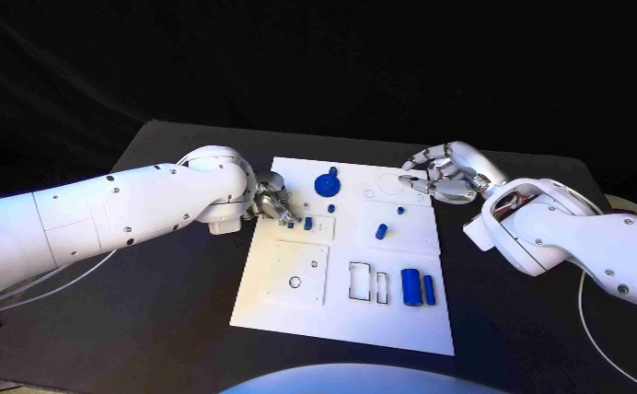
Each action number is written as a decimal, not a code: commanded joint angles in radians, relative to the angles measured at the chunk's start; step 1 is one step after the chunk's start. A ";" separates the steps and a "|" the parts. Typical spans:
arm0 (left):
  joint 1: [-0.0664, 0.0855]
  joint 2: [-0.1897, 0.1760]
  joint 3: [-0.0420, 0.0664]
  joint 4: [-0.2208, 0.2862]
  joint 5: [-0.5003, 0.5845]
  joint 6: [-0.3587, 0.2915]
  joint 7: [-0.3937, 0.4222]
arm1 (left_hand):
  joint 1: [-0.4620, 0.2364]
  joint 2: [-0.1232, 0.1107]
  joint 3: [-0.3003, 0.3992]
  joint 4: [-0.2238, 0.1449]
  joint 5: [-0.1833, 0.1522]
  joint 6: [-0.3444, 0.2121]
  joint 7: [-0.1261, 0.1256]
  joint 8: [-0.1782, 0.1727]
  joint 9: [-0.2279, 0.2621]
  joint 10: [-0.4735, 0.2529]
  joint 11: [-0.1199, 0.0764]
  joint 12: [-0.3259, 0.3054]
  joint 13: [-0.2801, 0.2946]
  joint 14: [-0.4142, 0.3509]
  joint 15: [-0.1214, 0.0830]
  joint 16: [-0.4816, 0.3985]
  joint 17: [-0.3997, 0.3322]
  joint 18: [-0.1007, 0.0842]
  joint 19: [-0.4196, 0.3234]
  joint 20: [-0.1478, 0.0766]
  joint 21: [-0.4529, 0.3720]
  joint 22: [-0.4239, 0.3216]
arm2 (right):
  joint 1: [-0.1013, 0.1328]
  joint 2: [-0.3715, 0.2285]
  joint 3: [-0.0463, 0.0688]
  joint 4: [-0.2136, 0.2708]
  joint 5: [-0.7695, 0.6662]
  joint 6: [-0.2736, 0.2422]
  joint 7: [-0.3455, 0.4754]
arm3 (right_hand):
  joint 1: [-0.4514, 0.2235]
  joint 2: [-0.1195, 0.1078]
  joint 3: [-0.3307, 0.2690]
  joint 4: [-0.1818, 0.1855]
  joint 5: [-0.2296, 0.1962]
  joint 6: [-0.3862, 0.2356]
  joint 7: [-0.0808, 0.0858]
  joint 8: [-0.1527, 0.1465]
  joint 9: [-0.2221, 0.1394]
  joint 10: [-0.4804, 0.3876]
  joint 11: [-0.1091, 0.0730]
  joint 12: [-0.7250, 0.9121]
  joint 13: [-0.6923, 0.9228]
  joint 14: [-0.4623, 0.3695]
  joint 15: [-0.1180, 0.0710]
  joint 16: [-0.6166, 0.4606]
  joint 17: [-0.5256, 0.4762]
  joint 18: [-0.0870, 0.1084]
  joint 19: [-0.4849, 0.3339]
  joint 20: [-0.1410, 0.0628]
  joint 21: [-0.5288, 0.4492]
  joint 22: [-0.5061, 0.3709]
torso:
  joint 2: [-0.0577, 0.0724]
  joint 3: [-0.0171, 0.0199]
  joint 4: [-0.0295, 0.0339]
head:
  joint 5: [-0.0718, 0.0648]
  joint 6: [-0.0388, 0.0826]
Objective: Assemble the parts on the task board
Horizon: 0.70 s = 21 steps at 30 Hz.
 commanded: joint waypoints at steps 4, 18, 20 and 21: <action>0.000 0.002 0.000 -0.002 -0.006 0.014 0.000 | -0.023 0.006 -0.055 0.001 -0.002 0.005 0.005 -0.008 -0.003 0.000 -0.003 0.005 0.001 0.089 -0.006 0.003 0.211 -0.016 0.004 -0.002 0.005 0.002 | -0.001 -0.001 0.000 0.002 -0.010 0.005 0.002 | -0.011 -0.002 0.000 0.006 0.005 -0.006 -0.002 0.005 0.001 -0.006 0.000 -0.005 -0.001 0.064 -0.002 -0.005 0.094 0.015 0.002 -0.001 -0.007 0.152 | 0.000 0.0002 -0.0001 | 0.000 0.000; 0.000 0.000 0.004 -0.003 -0.003 0.001 0.004 | -0.037 0.023 -0.122 0.002 -0.001 0.007 0.004 -0.010 -0.006 0.001 -0.004 0.006 0.002 0.089 -0.006 0.003 0.211 -0.016 0.004 -0.002 0.005 0.003 | -0.001 -0.002 0.000 0.001 -0.010 0.006 0.002 | -0.014 -0.003 -0.004 0.013 0.005 -0.007 -0.002 0.006 0.002 -0.007 0.000 -0.005 -0.002 0.064 -0.002 -0.006 0.093 0.015 0.001 -0.001 -0.009 0.151 | 0.001 -0.0004 -0.0008 | -0.002 0.001; 0.000 -0.002 0.005 -0.002 0.008 -0.010 0.005 | -0.044 0.028 -0.135 0.003 -0.001 0.007 0.004 -0.011 -0.007 0.001 -0.004 0.006 0.002 0.089 -0.006 0.002 0.210 -0.015 0.003 -0.002 0.004 0.002 | -0.001 -0.002 0.000 0.000 -0.010 0.007 0.002 | -0.016 -0.003 -0.006 0.015 0.005 -0.007 -0.002 0.006 0.002 -0.008 0.000 -0.006 -0.003 0.064 -0.002 -0.006 0.092 0.015 0.001 -0.001 -0.009 0.150 | 0.000 -0.0007 -0.0007 | -0.002 0.002; 0.000 -0.002 0.005 -0.002 0.012 -0.014 0.006 | -0.046 0.030 -0.139 0.003 0.000 0.006 0.005 -0.012 -0.008 -0.001 -0.004 0.004 -0.002 0.089 -0.006 0.002 0.210 -0.015 0.001 -0.002 0.003 -0.001 | -0.001 -0.001 0.000 0.000 -0.010 0.007 0.002 | -0.016 -0.003 -0.006 0.015 0.005 -0.007 -0.002 0.006 0.002 -0.008 0.000 -0.006 -0.003 0.064 -0.002 -0.006 0.092 0.015 0.001 -0.001 -0.009 0.150 | 0.000 -0.0008 -0.0006 | -0.002 0.001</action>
